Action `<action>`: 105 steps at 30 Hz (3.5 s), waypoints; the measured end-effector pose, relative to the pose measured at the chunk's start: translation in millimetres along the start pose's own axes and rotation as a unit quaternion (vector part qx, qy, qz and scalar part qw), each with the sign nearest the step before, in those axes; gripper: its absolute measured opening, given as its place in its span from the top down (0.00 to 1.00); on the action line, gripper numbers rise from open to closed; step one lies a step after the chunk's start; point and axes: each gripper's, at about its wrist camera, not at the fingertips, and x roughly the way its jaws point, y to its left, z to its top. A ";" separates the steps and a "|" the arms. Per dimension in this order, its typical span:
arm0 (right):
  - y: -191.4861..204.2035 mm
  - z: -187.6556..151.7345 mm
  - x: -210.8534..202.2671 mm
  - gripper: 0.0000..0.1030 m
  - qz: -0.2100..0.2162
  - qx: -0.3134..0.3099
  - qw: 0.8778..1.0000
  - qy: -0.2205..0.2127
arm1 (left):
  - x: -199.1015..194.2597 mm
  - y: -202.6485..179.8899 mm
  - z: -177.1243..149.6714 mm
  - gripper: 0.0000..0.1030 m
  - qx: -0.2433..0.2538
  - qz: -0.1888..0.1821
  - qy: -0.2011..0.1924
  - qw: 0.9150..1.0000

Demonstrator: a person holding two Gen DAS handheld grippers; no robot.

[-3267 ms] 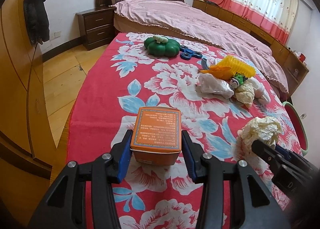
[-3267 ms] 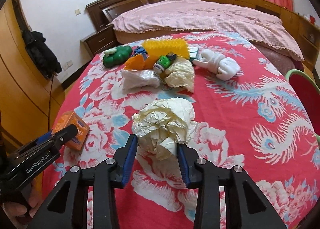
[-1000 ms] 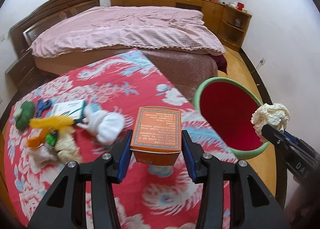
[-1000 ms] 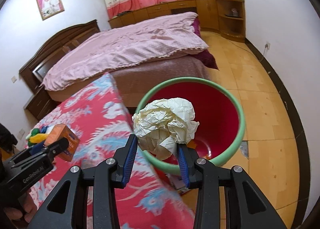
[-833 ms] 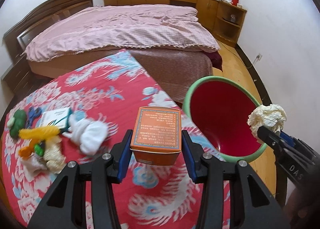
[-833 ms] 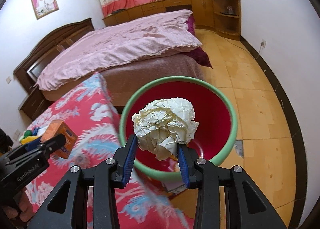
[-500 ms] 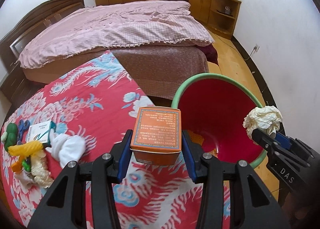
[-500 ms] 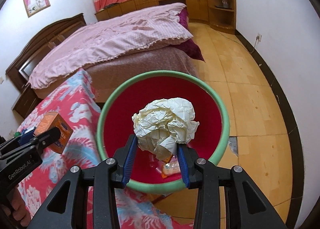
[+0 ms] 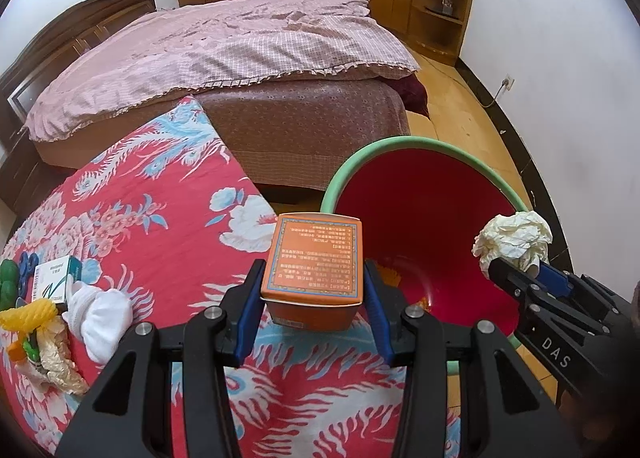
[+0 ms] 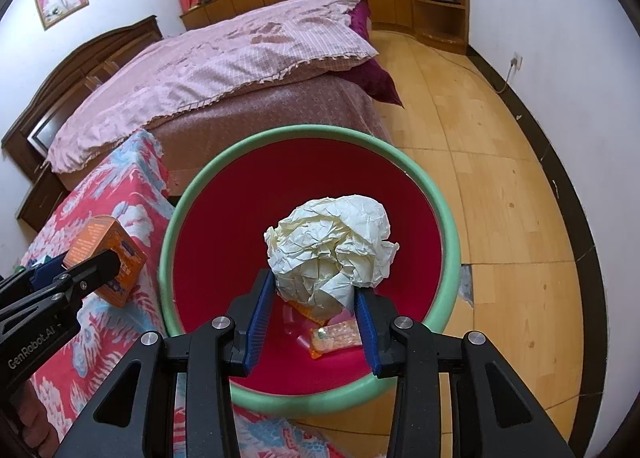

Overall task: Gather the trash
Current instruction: 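Carry the orange box and crumpled paper over the red bucket, then open the right tool over the bucket while the left tool drops the orange box, then move both open tools back over the table toward the remaining trash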

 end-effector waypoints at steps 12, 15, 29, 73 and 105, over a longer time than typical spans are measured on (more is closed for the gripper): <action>-3.6 2.3 6.7 0.54 -0.004 0.006 1.000 0.006 | 8.2 -5.6 4.8 0.54 0.004 -0.004 0.000 1.000; -6.1 2.8 5.6 0.40 -0.001 0.011 1.000 0.001 | 6.9 -8.6 6.6 0.54 0.007 -0.009 -0.005 1.000; -21.2 -0.5 -5.5 0.39 -0.013 0.027 1.000 -0.008 | 13.9 -19.7 13.3 0.50 0.007 -0.045 -0.005 0.999; 59.8 -10.5 -41.3 0.39 0.054 -0.031 0.998 -0.029 | -58.5 83.4 -36.3 0.48 -0.102 0.037 -0.040 0.993; 183.9 -31.5 -27.6 0.39 0.159 -0.139 0.977 0.010 | -108.3 206.7 -94.3 0.48 -0.219 0.137 -0.057 0.964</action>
